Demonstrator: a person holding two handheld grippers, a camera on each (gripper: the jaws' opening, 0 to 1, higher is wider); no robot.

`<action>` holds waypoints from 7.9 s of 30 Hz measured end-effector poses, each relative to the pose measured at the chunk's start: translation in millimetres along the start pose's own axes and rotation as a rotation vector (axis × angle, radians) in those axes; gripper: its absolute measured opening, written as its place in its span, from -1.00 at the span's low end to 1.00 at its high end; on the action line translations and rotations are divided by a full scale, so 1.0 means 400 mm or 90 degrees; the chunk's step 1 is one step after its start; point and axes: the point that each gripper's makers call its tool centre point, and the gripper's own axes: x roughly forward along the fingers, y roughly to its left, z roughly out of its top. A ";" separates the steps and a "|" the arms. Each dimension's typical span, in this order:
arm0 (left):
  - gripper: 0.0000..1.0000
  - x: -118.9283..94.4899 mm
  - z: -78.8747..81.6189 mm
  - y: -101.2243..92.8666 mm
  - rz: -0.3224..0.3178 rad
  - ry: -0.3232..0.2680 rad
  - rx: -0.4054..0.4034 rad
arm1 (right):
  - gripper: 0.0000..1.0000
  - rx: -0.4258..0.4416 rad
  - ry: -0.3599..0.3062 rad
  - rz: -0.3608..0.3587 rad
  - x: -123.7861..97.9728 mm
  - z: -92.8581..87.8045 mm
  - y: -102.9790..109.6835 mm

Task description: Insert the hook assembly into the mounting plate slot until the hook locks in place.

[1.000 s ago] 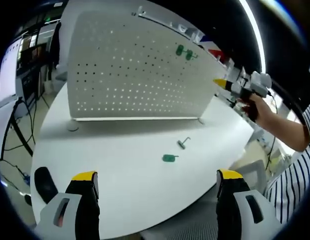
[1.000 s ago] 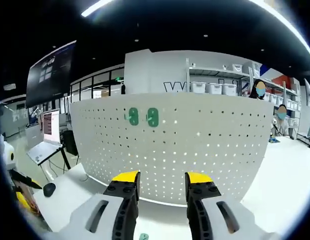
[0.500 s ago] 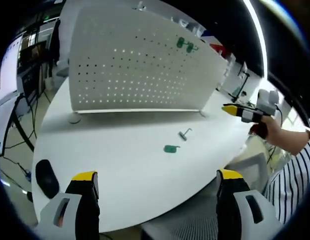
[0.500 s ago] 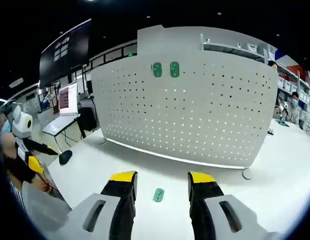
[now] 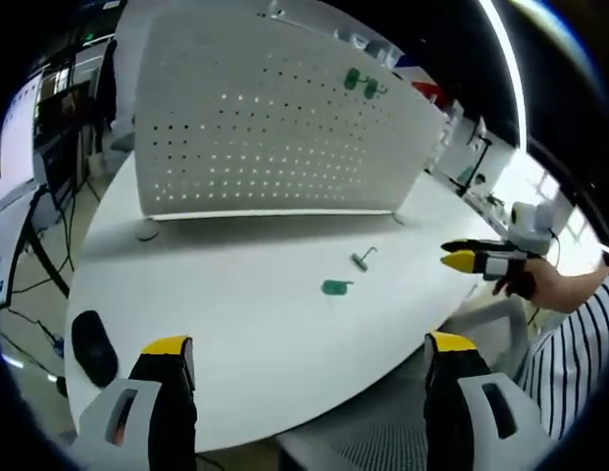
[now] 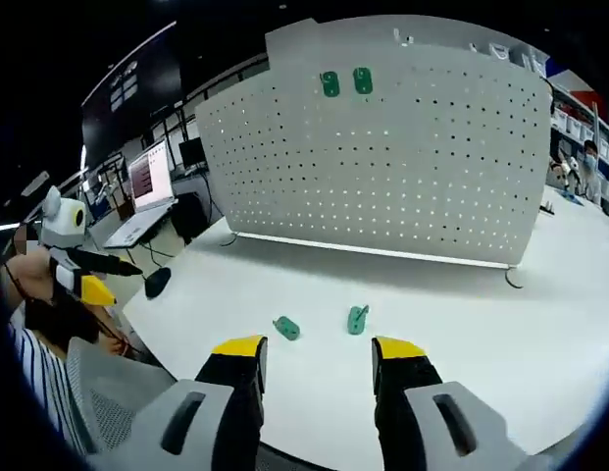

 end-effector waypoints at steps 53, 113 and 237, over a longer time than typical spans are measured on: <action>0.94 -0.001 -0.080 0.003 0.013 0.050 -0.009 | -0.25 0.066 0.077 0.044 0.023 -0.124 0.085; 0.91 0.056 -0.090 0.029 -0.003 0.085 -0.026 | -0.99 0.642 0.099 -0.130 0.371 -0.150 0.070; -0.98 0.000 0.175 -0.062 -0.121 -0.170 -0.141 | -0.88 0.045 -0.116 0.301 0.115 0.281 0.568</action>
